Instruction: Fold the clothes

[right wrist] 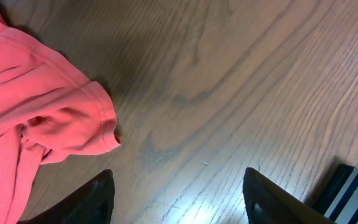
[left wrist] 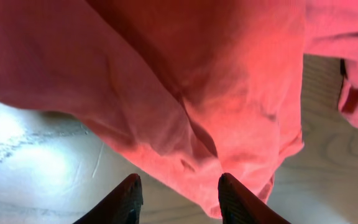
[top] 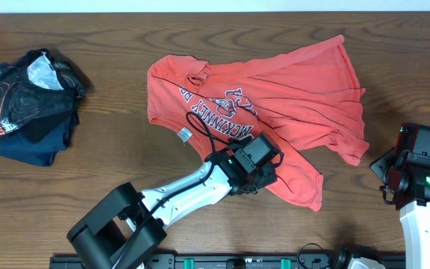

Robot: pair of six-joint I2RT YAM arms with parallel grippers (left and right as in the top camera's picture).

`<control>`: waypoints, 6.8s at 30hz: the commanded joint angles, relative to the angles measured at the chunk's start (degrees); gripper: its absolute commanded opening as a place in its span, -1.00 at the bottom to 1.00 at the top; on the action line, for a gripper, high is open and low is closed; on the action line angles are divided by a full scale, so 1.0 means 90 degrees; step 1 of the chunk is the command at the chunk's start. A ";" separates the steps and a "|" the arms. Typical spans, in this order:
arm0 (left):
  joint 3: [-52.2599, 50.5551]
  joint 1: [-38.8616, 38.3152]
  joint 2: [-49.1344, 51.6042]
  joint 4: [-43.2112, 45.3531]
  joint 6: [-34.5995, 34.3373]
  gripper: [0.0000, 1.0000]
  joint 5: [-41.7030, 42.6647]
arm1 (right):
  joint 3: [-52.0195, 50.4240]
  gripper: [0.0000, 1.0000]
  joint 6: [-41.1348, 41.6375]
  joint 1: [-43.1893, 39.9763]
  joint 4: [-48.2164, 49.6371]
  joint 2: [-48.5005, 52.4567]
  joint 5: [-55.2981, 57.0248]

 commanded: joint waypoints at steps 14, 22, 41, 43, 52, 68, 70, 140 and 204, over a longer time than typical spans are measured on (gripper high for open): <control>-0.0061 -0.0010 0.0469 0.0656 -0.0053 -0.17 -0.0328 | 0.0075 0.29 -0.0075 -0.0073 -0.0024 0.0002 0.0022; -0.0061 -0.0240 0.0471 0.0580 -0.0177 -0.17 -0.0508 | 0.0075 0.27 -0.0073 -0.0070 -0.0022 0.0002 0.0019; -0.0061 -0.0265 0.0624 0.0678 -0.0177 -0.17 -0.0967 | 0.0075 0.29 -0.0073 -0.0073 -0.0024 0.0002 0.0022; -0.0061 -0.0265 0.0634 0.0704 -0.0175 -0.17 -0.0969 | 0.0075 0.29 -0.0073 -0.0070 -0.0022 0.0002 0.0022; -0.0061 -0.0265 0.0634 0.0724 -0.0175 -0.37 -0.0969 | 0.0075 0.29 -0.0073 -0.0073 -0.0022 0.0002 0.0022; -0.0061 -0.0017 0.0000 -0.2052 0.0903 -0.88 -0.1163 | 0.0075 0.26 -0.0471 -0.0070 0.0102 0.0015 -0.0376; -0.0061 0.0049 -0.0364 -0.3053 0.1052 -0.88 -0.1732 | 0.0075 0.26 -0.0770 -0.0070 0.0240 0.0056 -0.0663; -0.0134 0.3718 -0.5229 -0.5880 0.1902 -0.88 -0.4396 | 0.0260 -0.98 -0.1950 0.0090 0.1547 -0.0619 -0.2067; -0.0136 0.3713 -0.1617 -0.3147 0.2169 -0.88 -0.3808 | 0.0233 -0.09 -0.1251 0.0090 0.3951 0.4466 -0.1591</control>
